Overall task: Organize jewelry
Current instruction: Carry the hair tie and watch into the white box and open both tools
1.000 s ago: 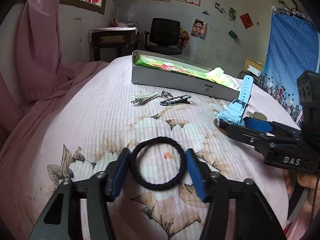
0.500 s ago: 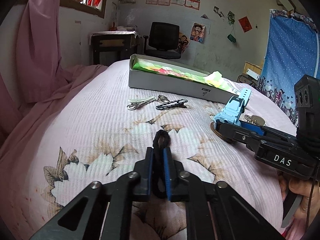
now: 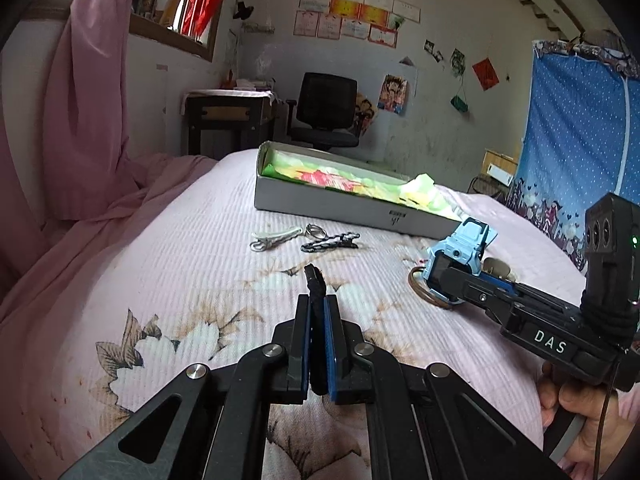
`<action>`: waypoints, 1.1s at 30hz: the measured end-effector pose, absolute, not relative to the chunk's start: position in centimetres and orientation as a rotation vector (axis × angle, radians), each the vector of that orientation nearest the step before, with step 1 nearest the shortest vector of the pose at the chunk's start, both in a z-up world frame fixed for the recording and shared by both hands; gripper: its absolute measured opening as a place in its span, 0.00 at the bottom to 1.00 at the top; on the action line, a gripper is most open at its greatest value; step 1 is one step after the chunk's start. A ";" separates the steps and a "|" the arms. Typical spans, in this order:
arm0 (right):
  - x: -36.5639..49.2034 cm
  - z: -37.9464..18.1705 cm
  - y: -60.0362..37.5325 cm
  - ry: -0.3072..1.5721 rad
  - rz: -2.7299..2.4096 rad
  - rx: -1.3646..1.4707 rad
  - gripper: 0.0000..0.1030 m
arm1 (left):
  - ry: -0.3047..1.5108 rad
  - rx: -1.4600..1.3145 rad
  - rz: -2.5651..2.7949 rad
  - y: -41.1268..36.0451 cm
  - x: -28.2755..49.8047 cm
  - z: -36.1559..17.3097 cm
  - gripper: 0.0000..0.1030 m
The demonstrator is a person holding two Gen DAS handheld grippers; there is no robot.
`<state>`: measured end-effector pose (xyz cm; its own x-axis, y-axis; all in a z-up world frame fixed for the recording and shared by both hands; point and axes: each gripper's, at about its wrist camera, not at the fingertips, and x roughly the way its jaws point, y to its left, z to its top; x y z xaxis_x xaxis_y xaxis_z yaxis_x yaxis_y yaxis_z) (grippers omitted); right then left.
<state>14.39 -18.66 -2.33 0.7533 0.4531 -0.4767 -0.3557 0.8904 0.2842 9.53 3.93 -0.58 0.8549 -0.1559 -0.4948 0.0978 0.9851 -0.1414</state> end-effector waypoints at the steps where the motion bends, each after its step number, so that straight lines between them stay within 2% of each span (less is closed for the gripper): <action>1: 14.3 -2.3 -18.8 0.558 0.444 0.181 0.28 | 0.525 -0.116 -0.133 4.0 9.5 -0.5 0.06; 15: 13.5 0.3 -20.0 0.453 0.432 0.210 0.28 | 0.458 -0.181 -0.189 4.7 10.9 2.6 0.06; 24: 19.4 2.8 -21.1 0.452 0.426 0.231 0.28 | 0.479 -0.129 -0.211 3.3 20.8 6.5 0.06; 33: 28.1 2.2 -20.9 0.584 0.333 0.201 0.28 | 0.672 -0.086 -0.134 1.9 30.0 4.4 0.06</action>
<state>28.14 -20.92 2.16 0.7835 0.3624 -0.5048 -0.2501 0.9275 0.2777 29.98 1.94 4.42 0.7741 -0.1518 -0.6146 0.0960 0.9877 -0.1231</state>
